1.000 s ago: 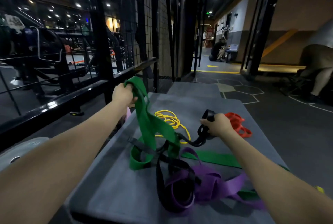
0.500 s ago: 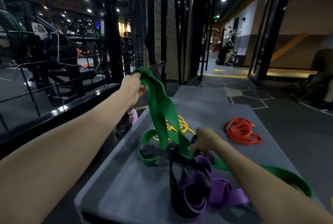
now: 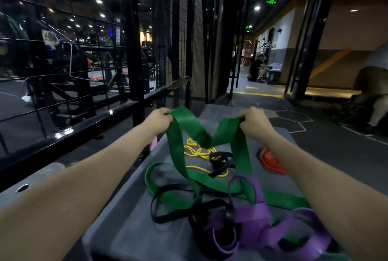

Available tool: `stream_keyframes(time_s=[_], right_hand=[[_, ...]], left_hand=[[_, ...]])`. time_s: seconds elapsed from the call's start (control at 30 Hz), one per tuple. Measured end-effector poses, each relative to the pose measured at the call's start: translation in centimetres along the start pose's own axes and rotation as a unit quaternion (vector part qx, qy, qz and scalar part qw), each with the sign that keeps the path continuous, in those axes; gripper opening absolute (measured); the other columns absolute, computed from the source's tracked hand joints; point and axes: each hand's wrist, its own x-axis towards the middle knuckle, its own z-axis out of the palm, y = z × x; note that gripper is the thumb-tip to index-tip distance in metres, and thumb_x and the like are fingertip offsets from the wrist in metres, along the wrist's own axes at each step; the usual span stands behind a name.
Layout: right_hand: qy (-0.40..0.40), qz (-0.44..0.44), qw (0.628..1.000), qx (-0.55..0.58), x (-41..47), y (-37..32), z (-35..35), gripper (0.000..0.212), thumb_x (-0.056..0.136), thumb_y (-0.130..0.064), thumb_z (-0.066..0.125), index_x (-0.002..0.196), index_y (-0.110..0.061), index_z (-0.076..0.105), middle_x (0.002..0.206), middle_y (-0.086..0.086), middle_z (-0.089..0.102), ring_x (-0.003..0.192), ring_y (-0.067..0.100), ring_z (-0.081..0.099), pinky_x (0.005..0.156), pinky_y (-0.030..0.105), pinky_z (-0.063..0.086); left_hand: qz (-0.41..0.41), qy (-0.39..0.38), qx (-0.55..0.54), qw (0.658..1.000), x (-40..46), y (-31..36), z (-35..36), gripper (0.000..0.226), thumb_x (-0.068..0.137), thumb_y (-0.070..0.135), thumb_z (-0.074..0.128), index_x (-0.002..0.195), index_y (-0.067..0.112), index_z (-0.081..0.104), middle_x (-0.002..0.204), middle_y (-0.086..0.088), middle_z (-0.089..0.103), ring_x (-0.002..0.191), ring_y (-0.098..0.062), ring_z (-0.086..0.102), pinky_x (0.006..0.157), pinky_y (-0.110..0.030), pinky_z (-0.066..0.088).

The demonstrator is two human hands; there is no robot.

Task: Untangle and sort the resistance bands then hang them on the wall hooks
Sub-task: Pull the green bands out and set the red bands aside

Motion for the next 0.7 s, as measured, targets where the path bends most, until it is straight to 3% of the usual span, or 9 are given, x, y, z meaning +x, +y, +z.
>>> stream_keyframes(time_s=[0.07, 0.1, 0.13, 0.2, 0.33, 0.47, 0.6, 0.7], right_hand=[[0.020, 0.000, 1.000, -0.005, 0.4, -0.3, -1.9, 0.028, 0.076, 0.008, 0.048, 0.080, -0.006, 0.071, 0.089, 0.020, 0.067, 0.089, 0.035, 0.062, 0.074, 0.036, 0.050], [0.030, 0.007, 1.000, -0.007, 0.7, -0.2, -2.8, 0.026, 0.076, 0.009, 0.048, 0.070, -0.007, 0.068, 0.083, 0.020, 0.065, 0.085, 0.034, 0.062, 0.070, 0.034, 0.049], [0.045, 0.018, 0.999, -0.008, 0.8, 0.0, -3.6, 0.031, 0.076, 0.009, 0.048, 0.056, -0.012, 0.059, 0.075, 0.019, 0.061, 0.080, 0.034, 0.061, 0.066, 0.031, 0.045], [0.089, 0.044, 0.995, -0.003, 0.8, 1.0, -5.0, 0.037, 0.075, 0.008, 0.049, 0.046, -0.015, 0.044, 0.068, 0.019, 0.053, 0.079, 0.038, 0.061, 0.064, 0.030, 0.039], [0.121, 0.092, 0.988, 0.009, 0.3, 3.0, -5.7, 0.017, 0.081, -0.001, 0.056, 0.064, 0.000, 0.058, 0.067, 0.019, 0.056, 0.068, 0.029, 0.056, 0.063, 0.030, 0.038], [0.074, 0.092, 0.992, 0.042, -0.7, 3.8, -5.3, 0.021, 0.075, 0.012, 0.050, 0.068, -0.003, 0.063, 0.066, 0.013, 0.061, 0.058, 0.025, 0.059, 0.064, 0.033, 0.053], [0.009, 0.069, 0.989, 0.127, -2.1, 4.0, -3.1, 0.020, 0.078, 0.008, 0.050, 0.075, -0.004, 0.066, 0.064, 0.014, 0.064, 0.045, 0.015, 0.060, 0.058, 0.038, 0.058], [-0.053, 0.068, 0.968, 0.234, -3.3, 3.8, -2.3, 0.030, 0.082, 0.012, 0.050, 0.068, -0.013, 0.057, 0.058, 0.009, 0.056, 0.042, 0.013, 0.051, 0.041, 0.022, 0.048]], left_hand=[[0.013, -0.008, 0.007, 1.000, -0.2, 0.1, 1.1, 0.017, 0.092, 0.001, 0.042, 0.096, 0.007, 0.057, 0.087, -0.013, 0.055, 0.070, -0.019, 0.048, 0.048, -0.013, 0.037], [0.012, -0.010, -0.003, 1.000, -0.1, 0.2, 1.4, 0.016, 0.093, 0.003, 0.042, 0.095, 0.007, 0.058, 0.087, -0.013, 0.055, 0.075, -0.021, 0.049, 0.055, -0.018, 0.039], [0.010, -0.015, -0.014, 1.000, -0.1, 0.3, 1.6, 0.017, 0.094, 0.005, 0.043, 0.096, 0.006, 0.059, 0.089, -0.014, 0.057, 0.081, -0.022, 0.052, 0.064, -0.024, 0.043], [-0.007, -0.036, -0.039, 0.999, 0.3, 0.3, 2.1, 0.019, 0.094, 0.012, 0.043, 0.094, 0.006, 0.061, 0.093, -0.016, 0.060, 0.086, -0.025, 0.056, 0.076, -0.034, 0.046], [-0.046, -0.063, -0.126, 0.989, -0.4, 2.1, 3.8, 0.024, 0.097, 0.029, 0.045, 0.082, 0.012, 0.055, 0.083, -0.009, 0.062, 0.065, -0.019, 0.057, 0.057, -0.027, 0.053], [-0.059, -0.117, -0.200, 0.971, -1.2, 4.6, 6.2, 0.022, 0.098, 0.028, 0.043, 0.101, 0.008, 0.052, 0.082, -0.006, 0.062, 0.068, -0.017, 0.058, 0.062, -0.026, 0.053], [-0.065, -0.138, -0.214, 0.965, -2.4, 6.6, 9.1, 0.018, 0.098, 0.024, 0.044, 0.096, 0.009, 0.053, 0.080, -0.006, 0.060, 0.066, -0.017, 0.057, 0.064, -0.030, 0.054], [-0.073, -0.114, -0.233, 0.963, -2.9, 7.4, 10.5, 0.016, 0.097, 0.019, 0.047, 0.102, 0.007, 0.055, 0.081, -0.008, 0.060, 0.063, -0.017, 0.058, 0.062, -0.033, 0.056]])
